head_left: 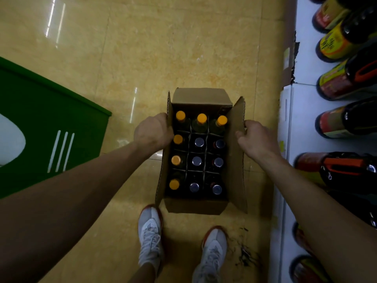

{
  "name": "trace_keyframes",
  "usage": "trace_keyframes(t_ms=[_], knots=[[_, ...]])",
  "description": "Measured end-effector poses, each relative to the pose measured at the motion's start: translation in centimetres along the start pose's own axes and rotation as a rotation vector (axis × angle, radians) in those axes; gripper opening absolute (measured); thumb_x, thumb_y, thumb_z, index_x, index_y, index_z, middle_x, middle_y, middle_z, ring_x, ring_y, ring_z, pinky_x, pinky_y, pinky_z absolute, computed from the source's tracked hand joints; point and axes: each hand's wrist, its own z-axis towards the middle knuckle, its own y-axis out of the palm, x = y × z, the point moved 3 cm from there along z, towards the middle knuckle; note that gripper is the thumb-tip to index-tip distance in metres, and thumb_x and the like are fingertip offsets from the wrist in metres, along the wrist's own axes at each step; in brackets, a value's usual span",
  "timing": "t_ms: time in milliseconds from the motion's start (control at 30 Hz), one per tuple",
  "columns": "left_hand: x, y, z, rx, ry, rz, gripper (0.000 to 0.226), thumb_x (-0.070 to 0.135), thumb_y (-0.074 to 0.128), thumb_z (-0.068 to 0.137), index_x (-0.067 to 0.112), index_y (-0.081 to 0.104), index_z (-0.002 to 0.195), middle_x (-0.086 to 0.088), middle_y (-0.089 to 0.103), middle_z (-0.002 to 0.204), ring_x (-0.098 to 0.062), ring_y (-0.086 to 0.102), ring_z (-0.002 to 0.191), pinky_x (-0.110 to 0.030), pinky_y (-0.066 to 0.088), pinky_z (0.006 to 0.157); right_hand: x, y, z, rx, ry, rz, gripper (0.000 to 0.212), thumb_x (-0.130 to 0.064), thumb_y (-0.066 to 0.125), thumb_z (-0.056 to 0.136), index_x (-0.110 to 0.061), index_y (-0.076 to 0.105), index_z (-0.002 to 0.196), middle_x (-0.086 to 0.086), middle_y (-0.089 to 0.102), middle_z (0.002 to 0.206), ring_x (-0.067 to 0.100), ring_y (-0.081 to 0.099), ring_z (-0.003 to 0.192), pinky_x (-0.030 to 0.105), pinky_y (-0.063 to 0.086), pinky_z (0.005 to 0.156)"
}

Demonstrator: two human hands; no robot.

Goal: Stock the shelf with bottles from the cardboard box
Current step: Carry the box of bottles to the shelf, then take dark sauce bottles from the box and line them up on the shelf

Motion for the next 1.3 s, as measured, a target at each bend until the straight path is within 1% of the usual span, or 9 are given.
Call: trace_keyframes(t_ms=[100, 167, 233, 467, 600, 733, 867, 1100, 1300], knots=[[0.2, 0.5, -2.8, 0.092, 0.013, 0.028, 0.061, 0.016, 0.055, 0.101, 0.018, 0.030, 0.156, -0.015, 0.071, 0.106, -0.033, 0.065, 0.082, -0.044, 0.055, 0.072, 0.4, -0.1, -2.0, 0.071, -0.051, -0.035, 0.052, -0.024, 0.058, 0.100, -0.018, 0.041, 0.148, 0.010, 0.064, 0.107, 0.026, 0.057, 0.088, 0.032, 0.037, 0.069], [0.8, 1.0, -5.7, 0.175, 0.051, 0.025, 0.084, 0.012, 0.058, 0.098, 0.024, 0.007, 0.164, -0.013, 0.067, 0.110, -0.027, 0.062, 0.076, -0.044, 0.057, 0.066, 1.0, -0.7, -4.0, 0.126, -0.122, -0.034, 0.068, -0.019, 0.061, 0.097, -0.021, 0.027, 0.156, 0.012, 0.058, 0.130, 0.029, 0.061, 0.100, 0.032, 0.037, 0.074], [0.7, 1.8, -7.5, 0.223, 0.110, 0.019, 0.095, 0.013, 0.061, 0.097, 0.029, -0.003, 0.165, -0.012, 0.062, 0.119, -0.023, 0.061, 0.074, -0.042, 0.058, 0.061, 1.0, -0.4, -5.4, 0.151, -0.193, -0.026, 0.078, -0.015, 0.064, 0.095, -0.024, 0.019, 0.158, 0.010, 0.052, 0.135, 0.025, 0.060, 0.099, 0.031, 0.040, 0.072], [2.2, 5.3, -10.9, 0.085, 0.117, 0.119, 0.066, 0.022, 0.056, 0.102, 0.025, 0.025, 0.161, -0.008, 0.054, 0.128, -0.027, 0.064, 0.099, -0.033, 0.047, 0.072, 1.2, 0.4, -9.5, -0.033, -0.345, -0.054, 0.057, -0.017, 0.058, 0.099, -0.026, 0.039, 0.153, -0.002, 0.047, 0.125, 0.009, 0.051, 0.095, 0.027, 0.050, 0.073], [2.5, 7.8, -12.4, -0.069, 0.059, 0.116, 0.059, 0.022, 0.059, 0.101, 0.023, 0.036, 0.155, -0.007, 0.052, 0.140, -0.028, 0.063, 0.115, -0.034, 0.049, 0.086, 1.7, 2.2, -11.3, -0.211, -0.369, -0.057, 0.050, -0.018, 0.053, 0.102, -0.026, 0.043, 0.151, -0.001, 0.049, 0.135, 0.018, 0.055, 0.117, 0.037, 0.053, 0.093], [2.1, 10.2, -13.6, -0.160, 0.037, 0.076, 0.060, 0.023, 0.063, 0.098, 0.024, 0.039, 0.154, -0.007, 0.053, 0.142, -0.029, 0.060, 0.123, -0.037, 0.049, 0.095, 2.3, 3.4, -12.3, -0.193, -0.371, -0.214, 0.045, -0.015, 0.052, 0.101, -0.020, 0.050, 0.145, 0.004, 0.057, 0.134, 0.023, 0.057, 0.120, 0.034, 0.048, 0.097], [1.2, 11.9, -14.2, -0.179, 0.046, 0.041, 0.060, 0.020, 0.061, 0.099, 0.023, 0.040, 0.155, -0.009, 0.052, 0.146, -0.030, 0.058, 0.127, -0.037, 0.048, 0.097, 2.5, 4.4, -12.4, -0.217, -0.338, -0.283, 0.045, -0.010, 0.052, 0.098, -0.016, 0.051, 0.143, 0.008, 0.059, 0.133, 0.026, 0.057, 0.119, 0.036, 0.050, 0.096], [0.1, 15.0, -12.7, -0.175, 0.043, -0.030, 0.057, 0.024, 0.058, 0.103, 0.023, 0.037, 0.155, -0.014, 0.053, 0.146, -0.034, 0.059, 0.126, -0.041, 0.049, 0.098, 3.1, 9.5, -12.5, -0.407, -0.239, -0.301, 0.063, -0.013, 0.058, 0.097, -0.018, 0.033, 0.155, 0.014, 0.053, 0.137, 0.031, 0.056, 0.121, 0.039, 0.052, 0.097], [-0.4, 17.6, -11.1, -0.077, 0.025, -0.083, 0.077, 0.025, 0.057, 0.103, 0.031, 0.011, 0.164, -0.013, 0.052, 0.144, -0.033, 0.063, 0.118, -0.047, 0.055, 0.092, 3.0, 14.2, -11.0, -0.336, -0.129, -0.291, 0.043, -0.035, 0.045, 0.108, -0.015, 0.038, 0.145, 0.018, 0.058, 0.126, 0.032, 0.063, 0.108, 0.038, 0.052, 0.082]])
